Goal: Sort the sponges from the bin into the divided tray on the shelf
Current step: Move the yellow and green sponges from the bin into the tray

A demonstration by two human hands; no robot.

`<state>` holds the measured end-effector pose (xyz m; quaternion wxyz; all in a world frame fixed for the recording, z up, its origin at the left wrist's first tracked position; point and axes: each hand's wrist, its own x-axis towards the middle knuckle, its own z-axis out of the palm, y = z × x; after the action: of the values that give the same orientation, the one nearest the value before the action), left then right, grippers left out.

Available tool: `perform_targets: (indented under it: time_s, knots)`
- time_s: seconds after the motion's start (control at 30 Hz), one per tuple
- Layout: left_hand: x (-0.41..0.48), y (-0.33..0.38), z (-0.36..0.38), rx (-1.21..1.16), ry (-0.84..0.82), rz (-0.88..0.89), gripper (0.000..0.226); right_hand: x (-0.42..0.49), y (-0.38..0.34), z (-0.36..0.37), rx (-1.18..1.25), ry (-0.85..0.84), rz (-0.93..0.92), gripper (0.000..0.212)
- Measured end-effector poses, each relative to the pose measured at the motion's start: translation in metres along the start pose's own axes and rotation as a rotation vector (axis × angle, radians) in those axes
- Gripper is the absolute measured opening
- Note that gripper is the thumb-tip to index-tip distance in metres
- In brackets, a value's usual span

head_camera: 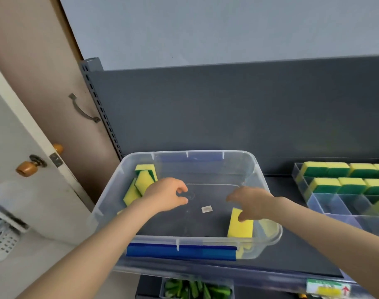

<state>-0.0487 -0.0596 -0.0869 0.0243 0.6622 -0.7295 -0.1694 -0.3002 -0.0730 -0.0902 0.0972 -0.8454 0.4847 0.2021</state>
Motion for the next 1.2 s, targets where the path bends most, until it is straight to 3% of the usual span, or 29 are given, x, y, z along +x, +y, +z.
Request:
perform_targets:
  time_s: [0.27, 0.57, 0.7, 0.8, 0.93, 1.07, 1.2]
  knots:
    - [0.022, 0.028, 0.021, -0.011, -0.208, 0.268, 0.042, 0.019, -0.017, 0.023, -0.01, -0.162, 0.059, 0.077]
    - [0.037, 0.034, 0.031, -0.1, -0.368, 0.343, 0.029, 0.026, -0.016, 0.008, 0.116, 0.281, 0.335, 0.046]
    - [0.027, 0.041, 0.035, 0.008, -0.616, 0.392, 0.042, 0.031, -0.015, 0.005, 0.125, 0.377, 0.375, 0.033]
    - [0.02, 0.049, 0.045, 0.103, -0.682, 0.427, 0.033, 0.033, -0.015, 0.004, 0.132, 0.373, 0.363, 0.031]
    - [0.019, 0.05, 0.052, 0.118, -0.613, 0.423, 0.023, 0.033, -0.014, 0.002, 0.154, 0.366, 0.34, 0.029]
    - [0.03, 0.038, 0.029, 0.173, -0.334, 0.412, 0.014, 0.032, -0.015, 0.0, 0.193, 0.37, 0.343, 0.027]
    - [0.042, 0.011, 0.009, 0.113, -0.141, 0.29, 0.041, 0.031, -0.011, -0.001, 0.246, 0.377, 0.253, 0.031]
